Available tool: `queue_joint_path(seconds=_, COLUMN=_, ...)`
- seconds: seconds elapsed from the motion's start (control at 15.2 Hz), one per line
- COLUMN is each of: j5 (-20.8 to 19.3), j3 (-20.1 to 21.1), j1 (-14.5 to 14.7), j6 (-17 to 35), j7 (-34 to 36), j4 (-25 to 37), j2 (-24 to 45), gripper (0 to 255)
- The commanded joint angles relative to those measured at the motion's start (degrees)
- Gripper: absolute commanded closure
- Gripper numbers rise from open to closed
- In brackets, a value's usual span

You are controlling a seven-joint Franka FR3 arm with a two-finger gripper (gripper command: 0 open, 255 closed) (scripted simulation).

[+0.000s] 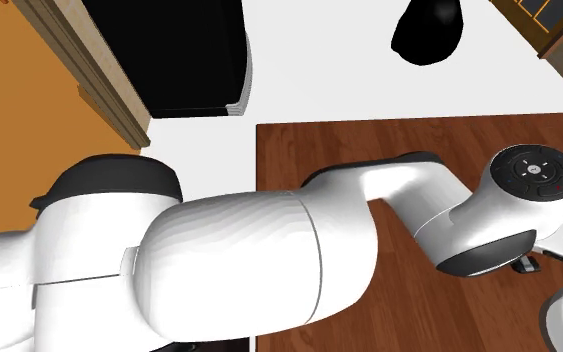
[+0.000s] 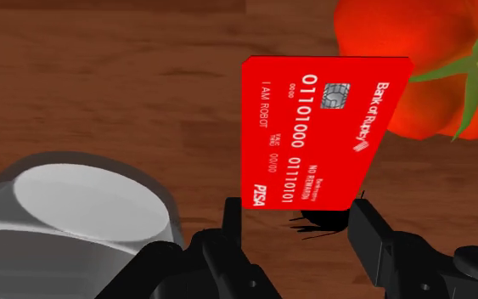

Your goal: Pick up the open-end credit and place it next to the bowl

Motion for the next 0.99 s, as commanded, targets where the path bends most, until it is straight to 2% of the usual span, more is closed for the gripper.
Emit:
queue_joint_path(seconds=0.0, j5=-0.58, j3=-0.49, j1=0.29, j6=1.33, j7=0.69, j4=-0.8, j2=0.5, gripper=255)
queue_joint_path(seconds=0.92, j5=-3.93, j3=-4.1, j1=2.18, j6=8.78, j7=4.0, j4=-3.13, j2=5.34, gripper=255)
